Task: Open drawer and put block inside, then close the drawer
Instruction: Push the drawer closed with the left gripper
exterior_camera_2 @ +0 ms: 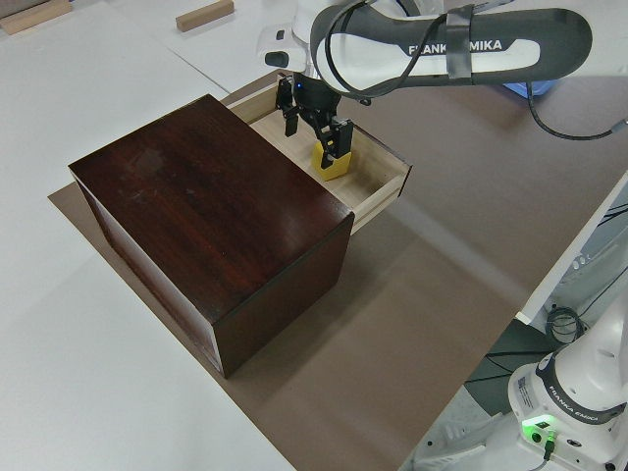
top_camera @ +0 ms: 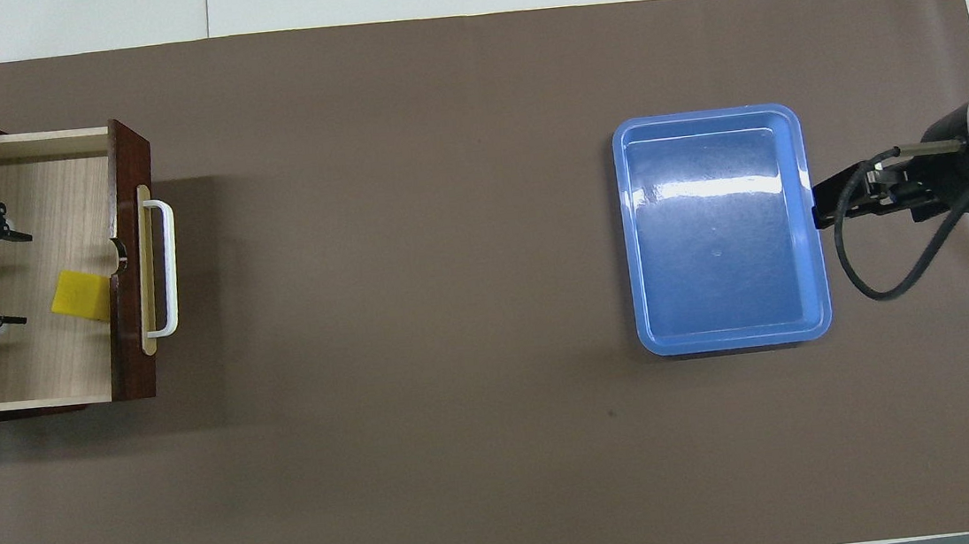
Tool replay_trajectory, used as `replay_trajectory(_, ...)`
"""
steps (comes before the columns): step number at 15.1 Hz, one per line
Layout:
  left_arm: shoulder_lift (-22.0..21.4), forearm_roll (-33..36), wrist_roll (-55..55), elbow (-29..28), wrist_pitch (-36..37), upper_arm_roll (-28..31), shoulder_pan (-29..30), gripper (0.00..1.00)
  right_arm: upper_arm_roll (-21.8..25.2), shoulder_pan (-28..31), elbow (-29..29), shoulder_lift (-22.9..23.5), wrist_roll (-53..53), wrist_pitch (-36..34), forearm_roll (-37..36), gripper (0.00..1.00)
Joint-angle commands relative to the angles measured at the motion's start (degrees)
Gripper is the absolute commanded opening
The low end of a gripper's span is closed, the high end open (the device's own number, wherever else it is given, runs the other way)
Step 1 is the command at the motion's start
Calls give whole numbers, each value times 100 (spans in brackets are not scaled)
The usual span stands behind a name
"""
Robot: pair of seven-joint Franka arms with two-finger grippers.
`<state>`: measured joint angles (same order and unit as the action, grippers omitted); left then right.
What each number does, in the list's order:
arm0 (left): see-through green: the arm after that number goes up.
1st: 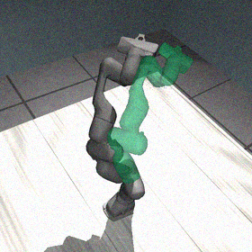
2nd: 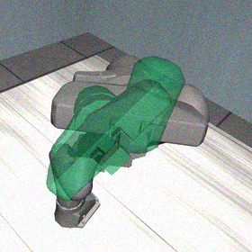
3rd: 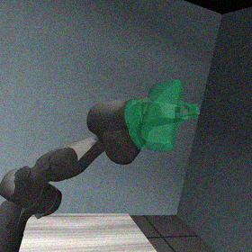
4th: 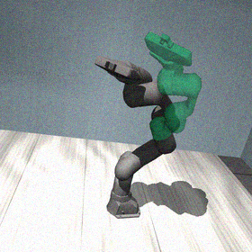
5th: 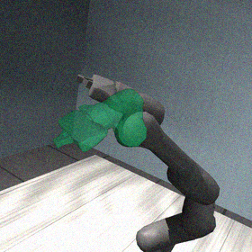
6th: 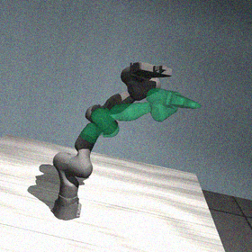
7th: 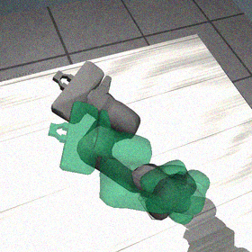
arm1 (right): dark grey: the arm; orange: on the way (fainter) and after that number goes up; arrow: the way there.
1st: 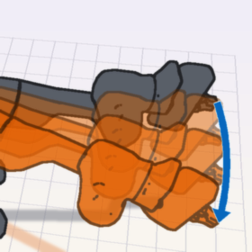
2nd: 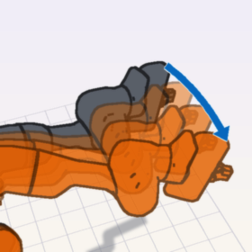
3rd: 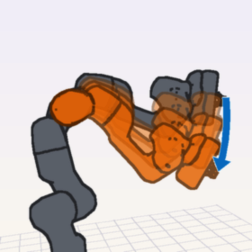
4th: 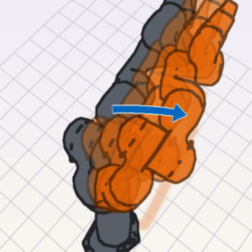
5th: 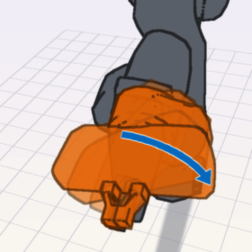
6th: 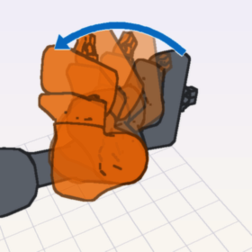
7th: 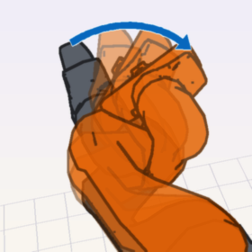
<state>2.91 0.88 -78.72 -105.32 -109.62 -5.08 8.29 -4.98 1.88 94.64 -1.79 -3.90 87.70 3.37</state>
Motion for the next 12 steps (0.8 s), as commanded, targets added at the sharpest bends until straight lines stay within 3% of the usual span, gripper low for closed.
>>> replay_trajectory(1, 315, 254, -1134, 776, 634, 42, -861, 100, -126, 225, 195, -287, 381, -86, -126, 100)
replay_trajectory(5, 228, 587, -2146, 365, 609, 42, -1601, 100, -292, 295, 169, -427, 486, -288, -407, 100)
replay_trajectory(12, 298, 1247, -2385, -295, 4, 33, -1672, 100, -460, 779, 90, -218, 1013, 45, -434, 100)
